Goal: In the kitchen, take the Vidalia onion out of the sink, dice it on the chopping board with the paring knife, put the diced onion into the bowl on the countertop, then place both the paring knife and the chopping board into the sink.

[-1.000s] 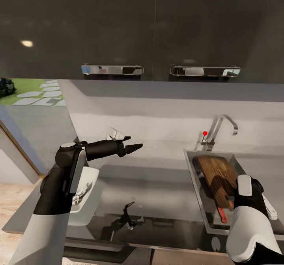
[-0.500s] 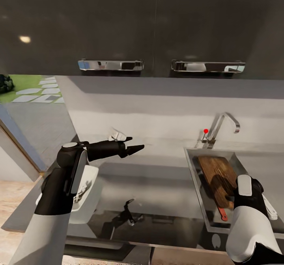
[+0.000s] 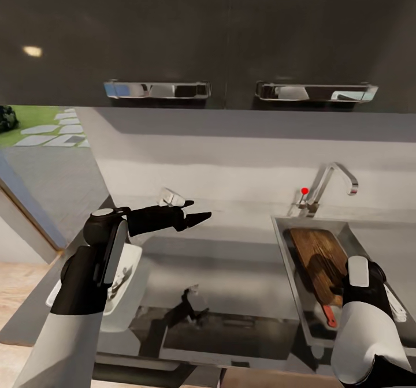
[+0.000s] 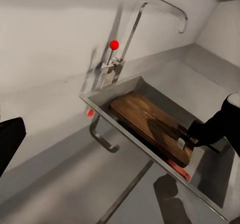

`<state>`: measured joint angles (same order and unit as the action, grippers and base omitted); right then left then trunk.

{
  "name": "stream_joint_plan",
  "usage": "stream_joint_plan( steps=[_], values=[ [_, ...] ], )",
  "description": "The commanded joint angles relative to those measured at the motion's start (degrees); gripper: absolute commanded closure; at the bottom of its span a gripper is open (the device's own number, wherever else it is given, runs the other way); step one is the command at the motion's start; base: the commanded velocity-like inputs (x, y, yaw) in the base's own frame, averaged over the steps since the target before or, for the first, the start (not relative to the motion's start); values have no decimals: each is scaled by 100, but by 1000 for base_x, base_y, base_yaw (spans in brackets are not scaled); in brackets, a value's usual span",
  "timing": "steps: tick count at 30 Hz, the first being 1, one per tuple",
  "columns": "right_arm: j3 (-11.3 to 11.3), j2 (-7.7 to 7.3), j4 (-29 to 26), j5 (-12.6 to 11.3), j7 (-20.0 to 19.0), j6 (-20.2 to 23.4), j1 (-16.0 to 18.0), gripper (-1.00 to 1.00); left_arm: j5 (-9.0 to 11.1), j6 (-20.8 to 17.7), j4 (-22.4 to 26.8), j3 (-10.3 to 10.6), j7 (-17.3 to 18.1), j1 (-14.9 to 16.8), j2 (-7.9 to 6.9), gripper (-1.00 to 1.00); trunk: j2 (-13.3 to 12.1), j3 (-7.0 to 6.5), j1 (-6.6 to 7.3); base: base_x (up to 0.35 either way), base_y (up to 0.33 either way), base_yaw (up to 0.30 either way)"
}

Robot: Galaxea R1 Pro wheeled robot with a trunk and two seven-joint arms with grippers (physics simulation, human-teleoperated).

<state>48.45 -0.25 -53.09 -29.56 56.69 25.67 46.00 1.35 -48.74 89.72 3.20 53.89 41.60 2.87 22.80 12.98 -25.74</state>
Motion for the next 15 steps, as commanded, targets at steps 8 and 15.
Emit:
stream_joint_plan(
  steps=[8, 15],
  values=[
    [6, -1, -9, -23, 26, 43, 4, 100, 14, -48, 1, -3, 5, 6, 3, -100, 12, 84, -4, 21, 0, 0],
    [6, -1, -9, -23, 26, 43, 3, 100, 14, -48, 1, -3, 5, 6, 3, -100, 12, 118, -4, 1, 0, 0]
  ],
)
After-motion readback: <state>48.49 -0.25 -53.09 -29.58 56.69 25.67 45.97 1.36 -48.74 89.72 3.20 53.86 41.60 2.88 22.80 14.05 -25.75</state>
